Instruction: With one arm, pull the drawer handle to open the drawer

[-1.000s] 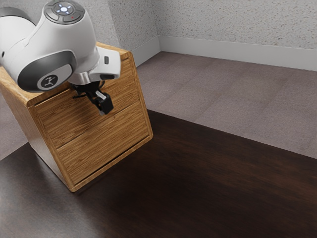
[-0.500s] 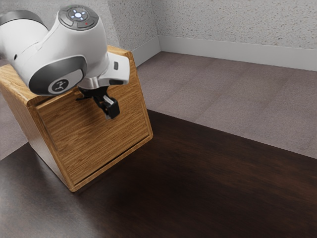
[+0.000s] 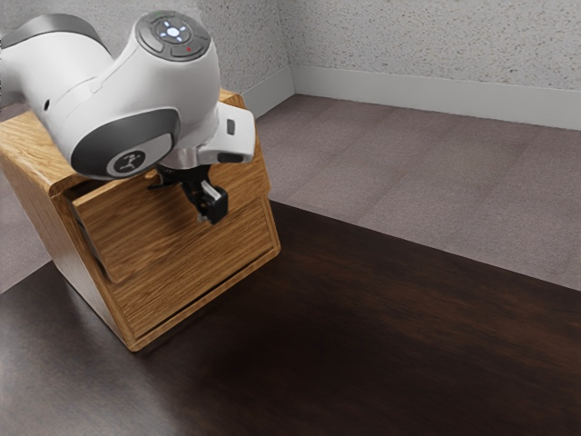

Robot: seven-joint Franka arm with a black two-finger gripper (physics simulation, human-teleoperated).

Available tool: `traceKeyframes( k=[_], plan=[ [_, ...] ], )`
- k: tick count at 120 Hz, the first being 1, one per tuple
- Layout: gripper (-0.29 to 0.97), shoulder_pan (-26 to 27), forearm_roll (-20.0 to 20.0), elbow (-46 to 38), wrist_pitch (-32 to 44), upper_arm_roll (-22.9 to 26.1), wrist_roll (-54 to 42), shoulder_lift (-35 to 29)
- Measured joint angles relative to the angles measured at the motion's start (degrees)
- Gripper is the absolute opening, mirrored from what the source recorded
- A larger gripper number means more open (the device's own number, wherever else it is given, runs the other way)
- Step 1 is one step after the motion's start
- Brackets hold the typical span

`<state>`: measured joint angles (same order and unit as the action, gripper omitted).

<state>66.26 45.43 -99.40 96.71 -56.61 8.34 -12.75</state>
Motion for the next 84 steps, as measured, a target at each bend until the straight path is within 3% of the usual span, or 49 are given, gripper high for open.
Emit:
traceKeyframes(
  k=[24,84],
  plan=[
    [0.54,-0.04,0.10,0.08,-0.68,0.85,0.48,0.35],
    [0.68,0.23,-0.71,0.68,-1.00,1.37,1.49,1.69]
  ],
)
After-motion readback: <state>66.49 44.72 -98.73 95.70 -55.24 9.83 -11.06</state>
